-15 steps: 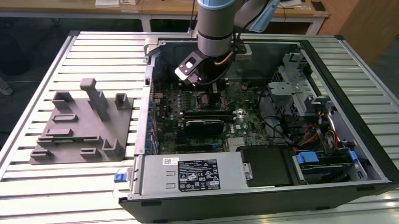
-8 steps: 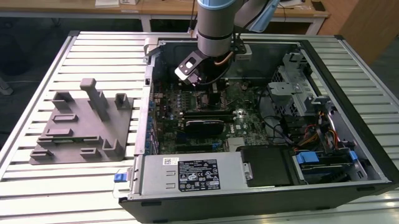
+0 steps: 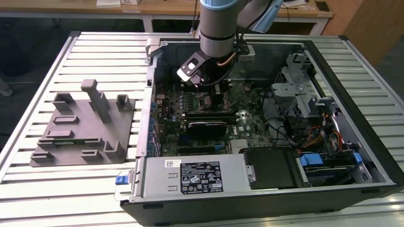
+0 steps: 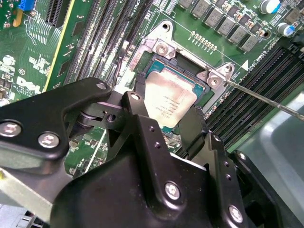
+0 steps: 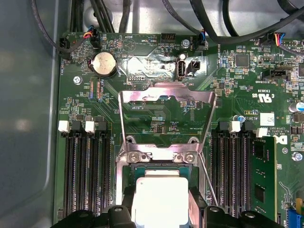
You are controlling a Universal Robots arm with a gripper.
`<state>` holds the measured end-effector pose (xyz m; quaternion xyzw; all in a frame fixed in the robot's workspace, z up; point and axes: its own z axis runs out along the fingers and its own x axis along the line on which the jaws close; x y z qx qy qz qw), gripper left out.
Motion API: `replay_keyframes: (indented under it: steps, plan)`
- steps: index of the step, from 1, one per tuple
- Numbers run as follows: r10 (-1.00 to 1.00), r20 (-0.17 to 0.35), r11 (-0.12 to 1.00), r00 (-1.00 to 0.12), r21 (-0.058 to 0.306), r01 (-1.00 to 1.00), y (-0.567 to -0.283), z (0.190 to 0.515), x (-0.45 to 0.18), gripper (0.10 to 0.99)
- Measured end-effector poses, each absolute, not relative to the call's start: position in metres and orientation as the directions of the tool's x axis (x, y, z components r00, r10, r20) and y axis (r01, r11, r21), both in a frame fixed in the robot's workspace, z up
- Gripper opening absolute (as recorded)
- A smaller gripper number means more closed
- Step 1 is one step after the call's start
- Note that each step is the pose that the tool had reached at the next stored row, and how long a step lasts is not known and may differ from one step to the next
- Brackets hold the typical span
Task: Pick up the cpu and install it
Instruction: 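Place the cpu into insertion slot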
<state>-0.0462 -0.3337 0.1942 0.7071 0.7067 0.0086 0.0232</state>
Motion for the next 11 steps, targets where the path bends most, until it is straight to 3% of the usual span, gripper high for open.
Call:
replay_keyframes:
  steps: [3, 4, 11]
  plan:
    - [1.0, -0.02, 0.0, 0.001, 0.045, 0.999, -0.3336, 0.194, -0.0461, 0.537]
    - [1.0, -0.02, 0.0, 0.001, 0.045, 0.999, -0.3337, 0.194, -0.0461, 0.6]
    - [1.0, -0.021, 0.0, 0.001, 0.045, 0.999, -0.3337, 0.1967, -0.0462, 0.6]
